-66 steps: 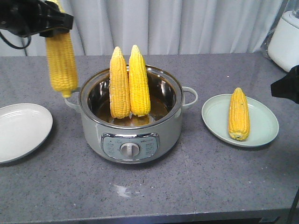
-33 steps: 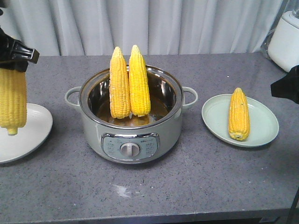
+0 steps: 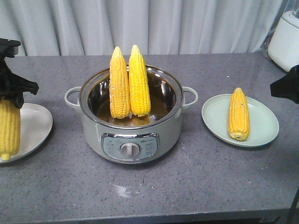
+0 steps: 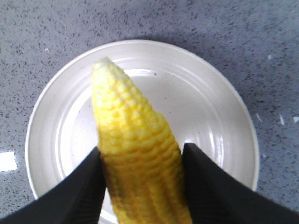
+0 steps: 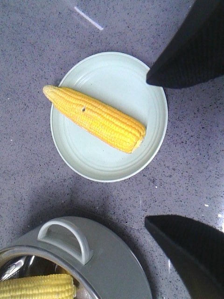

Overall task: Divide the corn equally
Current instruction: 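Carry the cob over the white plate and lower it, then open the left gripper and withdraw it from the plate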

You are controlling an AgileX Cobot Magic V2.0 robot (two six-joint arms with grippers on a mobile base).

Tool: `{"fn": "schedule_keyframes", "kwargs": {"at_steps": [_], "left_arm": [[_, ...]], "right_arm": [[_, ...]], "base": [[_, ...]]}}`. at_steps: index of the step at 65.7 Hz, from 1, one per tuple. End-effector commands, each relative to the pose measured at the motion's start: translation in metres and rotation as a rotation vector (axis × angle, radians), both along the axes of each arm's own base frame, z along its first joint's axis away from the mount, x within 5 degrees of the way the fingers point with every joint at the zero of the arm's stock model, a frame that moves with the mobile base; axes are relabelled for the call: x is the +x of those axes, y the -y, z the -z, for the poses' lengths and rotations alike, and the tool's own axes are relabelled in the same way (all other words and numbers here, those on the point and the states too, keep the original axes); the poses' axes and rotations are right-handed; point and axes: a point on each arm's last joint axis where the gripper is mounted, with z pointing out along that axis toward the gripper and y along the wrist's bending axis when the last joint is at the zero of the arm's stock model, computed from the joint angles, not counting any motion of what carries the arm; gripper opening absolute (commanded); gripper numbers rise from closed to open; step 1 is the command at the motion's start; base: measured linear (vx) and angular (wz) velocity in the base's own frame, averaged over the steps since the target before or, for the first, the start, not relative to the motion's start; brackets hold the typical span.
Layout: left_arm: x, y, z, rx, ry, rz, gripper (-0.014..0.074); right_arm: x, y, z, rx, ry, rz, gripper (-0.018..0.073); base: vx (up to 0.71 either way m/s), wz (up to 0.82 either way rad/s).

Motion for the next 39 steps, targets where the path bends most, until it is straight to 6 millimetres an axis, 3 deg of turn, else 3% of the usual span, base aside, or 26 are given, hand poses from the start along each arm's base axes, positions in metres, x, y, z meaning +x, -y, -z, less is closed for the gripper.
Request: {"fn": "schedule_keyframes", "kwargs": {"at_steps": [1,10,19,39], "left_arm": [[-0.0019,-0.0013,-0.0224,-0.002,0.094,-0.014,0.0004],[-0.0013,-0.0011,-0.0212,-0.005,0.09,-0.014,0.0031],[-0.0013,-0.0012,-0.0212,-0.004,0.09,-0.014,0.0122],[-0.0012,-0.0047,-0.0216,0.021,0.097,-0.061,0.0461]], "right_arm": [[-0.0031,-0.0008,-0.0154,0.005,0.091,0.004,0.0546],[-0.0031,-0.0008,-0.0154,0.005,0.091,0.004,0.0546],[-0.0031,-0.0008,-0.0154,0.005,0.091,0.004,0.0546],[-0.0031,-0.0008,-0.0154,0.005,0.09,0.004,0.0546]], "base": [[0.0,0.0],[0.0,0.0],[0.0,0.0],[0.0,0.0]]}}
